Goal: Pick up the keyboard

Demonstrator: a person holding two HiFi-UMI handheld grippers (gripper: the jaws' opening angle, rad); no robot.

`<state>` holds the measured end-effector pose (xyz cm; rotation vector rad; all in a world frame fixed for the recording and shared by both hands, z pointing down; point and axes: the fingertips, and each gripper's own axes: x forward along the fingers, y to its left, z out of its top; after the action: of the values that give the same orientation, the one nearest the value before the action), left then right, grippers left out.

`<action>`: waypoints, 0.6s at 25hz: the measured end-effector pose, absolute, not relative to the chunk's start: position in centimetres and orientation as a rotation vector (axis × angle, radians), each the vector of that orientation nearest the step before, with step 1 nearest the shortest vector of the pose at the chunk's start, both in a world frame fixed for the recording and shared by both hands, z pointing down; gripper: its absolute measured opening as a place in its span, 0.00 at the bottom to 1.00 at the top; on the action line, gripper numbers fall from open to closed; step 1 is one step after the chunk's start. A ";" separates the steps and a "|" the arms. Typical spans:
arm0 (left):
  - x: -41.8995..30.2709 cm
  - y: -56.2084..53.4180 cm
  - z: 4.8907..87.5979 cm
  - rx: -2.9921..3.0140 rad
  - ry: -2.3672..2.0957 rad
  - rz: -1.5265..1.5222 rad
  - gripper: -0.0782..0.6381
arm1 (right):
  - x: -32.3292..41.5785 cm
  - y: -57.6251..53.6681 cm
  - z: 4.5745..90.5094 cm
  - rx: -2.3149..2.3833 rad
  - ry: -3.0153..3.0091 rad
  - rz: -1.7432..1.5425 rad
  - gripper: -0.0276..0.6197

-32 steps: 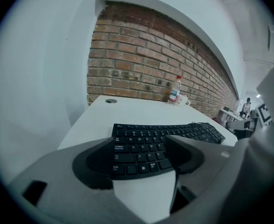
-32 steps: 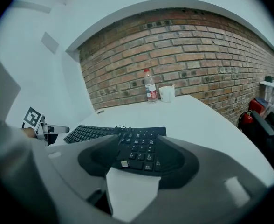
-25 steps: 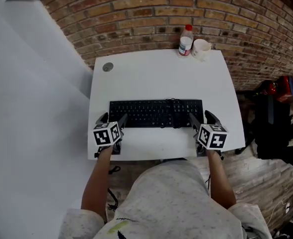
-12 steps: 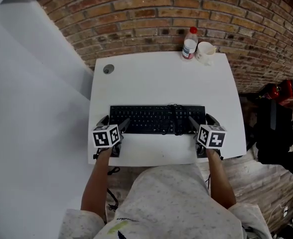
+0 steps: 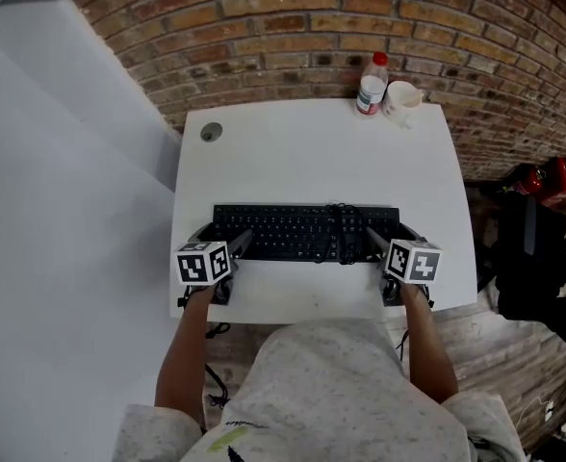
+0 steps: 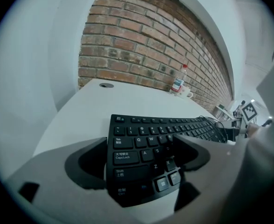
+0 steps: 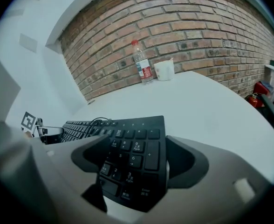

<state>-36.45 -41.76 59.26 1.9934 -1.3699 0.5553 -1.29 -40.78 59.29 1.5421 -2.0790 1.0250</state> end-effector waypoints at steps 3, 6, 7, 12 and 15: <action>-36.5 -41.8 59.3 1.995 -1.377 0.553 0.72 | -1.2 -40.7 59.4 1.546 -2.075 1.026 0.64; -36.4 -41.7 59.3 1.993 -1.390 0.547 0.72 | -1.0 -40.7 59.3 1.549 -2.079 1.028 0.62; -36.4 -41.6 59.2 1.992 -1.397 0.543 0.72 | -1.0 -40.8 59.3 1.549 -2.083 1.026 0.61; -36.5 -41.1 59.0 1.991 -1.417 0.525 0.72 | -1.0 -41.0 58.6 1.548 -2.104 0.988 0.61; -36.6 -41.1 58.1 2.010 -1.441 0.515 0.71 | -1.1 -41.2 57.9 1.548 -2.126 0.966 0.61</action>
<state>-36.63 -41.09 58.12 2.0096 -1.4406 0.5148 -1.12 -41.19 57.89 1.5476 -2.1259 0.9661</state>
